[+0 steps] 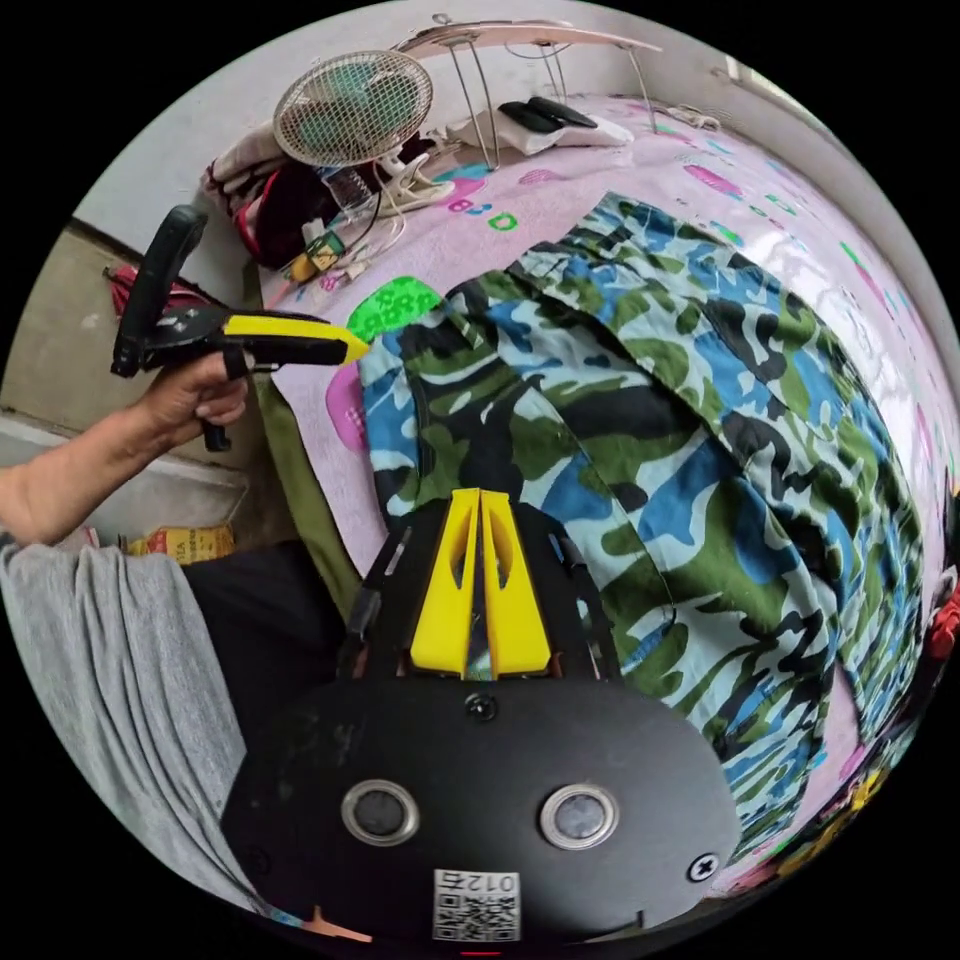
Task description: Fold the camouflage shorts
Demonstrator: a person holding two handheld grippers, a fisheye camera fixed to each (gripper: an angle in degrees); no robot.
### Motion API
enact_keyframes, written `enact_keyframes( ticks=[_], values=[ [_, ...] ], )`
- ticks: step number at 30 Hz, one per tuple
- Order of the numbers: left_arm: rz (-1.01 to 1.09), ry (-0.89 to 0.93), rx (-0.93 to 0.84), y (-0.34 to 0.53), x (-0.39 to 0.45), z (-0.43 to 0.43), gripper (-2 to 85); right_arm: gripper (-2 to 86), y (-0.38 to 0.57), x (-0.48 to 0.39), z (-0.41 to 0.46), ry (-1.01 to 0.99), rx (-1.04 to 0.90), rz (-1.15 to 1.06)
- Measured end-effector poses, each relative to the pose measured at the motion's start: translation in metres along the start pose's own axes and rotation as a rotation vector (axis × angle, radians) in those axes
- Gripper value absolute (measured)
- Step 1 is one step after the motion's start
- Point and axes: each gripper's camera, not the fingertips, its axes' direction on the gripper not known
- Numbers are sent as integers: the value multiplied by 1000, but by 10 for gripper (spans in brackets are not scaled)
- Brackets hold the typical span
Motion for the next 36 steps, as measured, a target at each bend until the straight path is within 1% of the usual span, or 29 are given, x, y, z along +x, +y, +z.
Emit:
enact_keyframes(
  ticks=[3,6,7,9,11,16,20,22,23,24,26,27,28,31,33,35,36],
  values=[
    [103,1,-47,-13,-7,10,-1,-10,-31,-14,27,6,26,101],
    [191,-22,-108,-10,-10,17,-1,-10,-31,-24,57,103,-4,155],
    [202,-18,-115,-7,-12,17,-1,-10,-22,-26,69,126,-32,162],
    [220,13,-72,2,-19,8,-1,-10,1,-28,90,144,-110,160],
    [228,36,-52,8,-25,3,-1,-10,44,-34,88,184,-17,148],
    [222,106,-41,15,-40,-11,-1,-9,96,-21,90,172,-28,171],
    [231,129,-109,11,-45,-24,-1,-10,134,-6,88,118,-84,164],
    [202,108,-106,13,-50,-40,-1,-10,150,-5,80,63,-52,122],
    [181,103,-70,18,-55,-56,-1,-10,159,-6,74,69,-20,83],
    [166,101,-42,24,-61,-71,-1,-10,163,-7,72,78,-9,56],
    [126,71,-11,37,-74,-94,-1,-9,171,-9,74,118,-4,-88],
    [93,47,8,47,-85,-110,-2,-9,173,-8,76,141,-13,-124],
    [72,33,16,53,-90,-118,-2,-9,180,-3,77,192,-13,-179],
    [-65,-44,97,85,-123,-161,-2,-9,203,22,77,273,7,-228],
    [-208,-112,165,108,-159,-188,-2,-9,222,36,85,276,-29,-229],
    [-314,-148,187,121,-189,-201,-2,-9,259,40,100,306,-87,-248],
    [-375,-153,196,127,-209,-207,-2,-9,270,37,99,321,-50,-258]
  ],
)
